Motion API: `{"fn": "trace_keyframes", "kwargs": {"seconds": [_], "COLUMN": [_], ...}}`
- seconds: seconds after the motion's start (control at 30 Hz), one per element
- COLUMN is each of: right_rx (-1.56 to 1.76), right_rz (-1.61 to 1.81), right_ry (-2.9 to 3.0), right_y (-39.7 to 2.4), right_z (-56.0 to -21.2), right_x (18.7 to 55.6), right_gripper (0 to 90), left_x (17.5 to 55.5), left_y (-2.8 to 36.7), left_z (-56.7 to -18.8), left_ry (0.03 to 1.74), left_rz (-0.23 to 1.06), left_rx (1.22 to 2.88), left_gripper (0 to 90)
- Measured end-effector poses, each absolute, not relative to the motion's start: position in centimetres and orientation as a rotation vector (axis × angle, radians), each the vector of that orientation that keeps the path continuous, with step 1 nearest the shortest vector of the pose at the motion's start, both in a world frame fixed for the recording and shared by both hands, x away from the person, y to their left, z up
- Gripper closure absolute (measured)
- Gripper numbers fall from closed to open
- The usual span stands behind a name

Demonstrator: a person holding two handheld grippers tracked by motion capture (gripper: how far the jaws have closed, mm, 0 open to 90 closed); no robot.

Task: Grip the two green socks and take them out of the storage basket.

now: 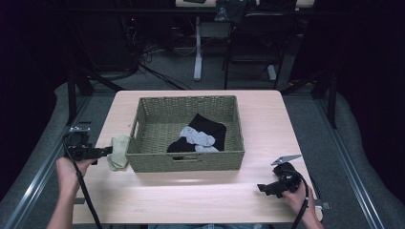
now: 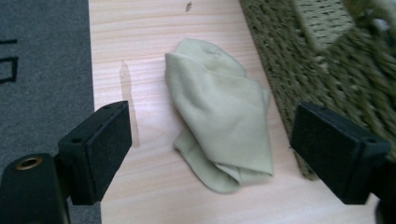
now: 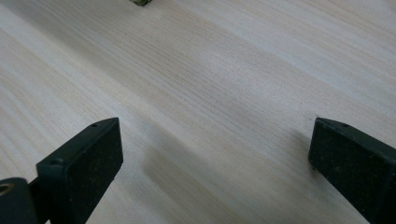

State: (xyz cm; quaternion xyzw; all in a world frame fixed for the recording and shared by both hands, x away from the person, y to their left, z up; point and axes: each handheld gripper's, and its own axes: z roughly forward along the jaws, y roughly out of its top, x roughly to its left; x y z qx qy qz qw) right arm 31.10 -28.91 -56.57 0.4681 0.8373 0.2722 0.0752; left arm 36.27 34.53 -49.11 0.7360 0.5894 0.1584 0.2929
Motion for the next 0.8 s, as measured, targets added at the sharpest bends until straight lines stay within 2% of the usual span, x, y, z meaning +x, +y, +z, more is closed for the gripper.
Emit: {"fn": "trace_keyframes", "kwargs": {"seconds": [0.4, 0.53, 0.8], "right_rx": [1.400, 1.397, 1.392], "right_rz": [0.809, 0.805, 0.811], "right_ry": [2.511, 2.509, 2.526], "right_y": [-28.9, -28.8, -28.8], "right_z": [-56.6, -56.6, -56.6], "right_x": [31.1, 31.1, 31.2], "right_gripper": [2.4, 2.3, 2.4], "left_x": [31.5, 31.0, 31.3], "left_y": [31.6, 31.6, 32.1], "left_z": [-51.3, -52.4, -53.1], "left_ry": [1.537, 1.549, 1.562], "left_rz": [0.465, 0.482, 0.461], "left_rx": [1.996, 2.033, 1.995], "left_gripper": [3.0, 1.9, 0.2]}}
